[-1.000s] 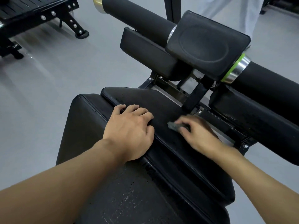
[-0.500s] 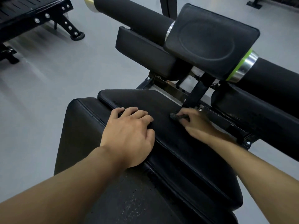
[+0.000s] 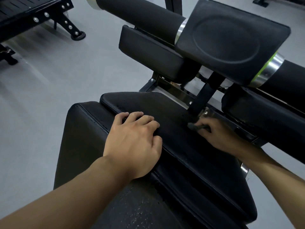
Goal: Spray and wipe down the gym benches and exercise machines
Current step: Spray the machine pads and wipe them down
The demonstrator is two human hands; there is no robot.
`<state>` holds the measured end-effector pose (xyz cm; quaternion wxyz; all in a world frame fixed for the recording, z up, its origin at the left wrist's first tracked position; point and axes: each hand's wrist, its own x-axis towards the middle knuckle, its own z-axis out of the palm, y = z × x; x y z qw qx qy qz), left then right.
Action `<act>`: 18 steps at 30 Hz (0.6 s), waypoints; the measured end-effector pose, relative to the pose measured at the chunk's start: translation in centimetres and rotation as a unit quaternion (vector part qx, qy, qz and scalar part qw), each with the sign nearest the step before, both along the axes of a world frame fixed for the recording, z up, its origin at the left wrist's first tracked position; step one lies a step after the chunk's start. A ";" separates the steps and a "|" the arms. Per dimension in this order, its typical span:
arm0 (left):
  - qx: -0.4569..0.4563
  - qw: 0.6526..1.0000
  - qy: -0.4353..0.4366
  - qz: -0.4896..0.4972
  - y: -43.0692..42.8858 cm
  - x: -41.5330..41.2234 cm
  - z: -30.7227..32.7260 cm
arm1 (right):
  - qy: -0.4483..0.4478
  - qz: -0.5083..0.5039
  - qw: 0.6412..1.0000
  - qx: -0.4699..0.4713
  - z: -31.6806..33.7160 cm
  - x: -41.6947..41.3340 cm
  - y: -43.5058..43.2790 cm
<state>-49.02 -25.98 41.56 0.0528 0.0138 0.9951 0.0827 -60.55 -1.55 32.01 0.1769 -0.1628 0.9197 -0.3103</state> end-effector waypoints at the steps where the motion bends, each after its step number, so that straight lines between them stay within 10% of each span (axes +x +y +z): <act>1: 0.001 1.000 0.001 0.001 0.0 0.0 -0.1 | 0.005 -0.006 1.000 0.001 -0.2 -0.1 0.2; 18: 0.021 1.000 0.022 0.005 -0.2 0.1 -0.4 | -0.005 -0.092 0.994 0.057 -3.9 -7.1 -3.2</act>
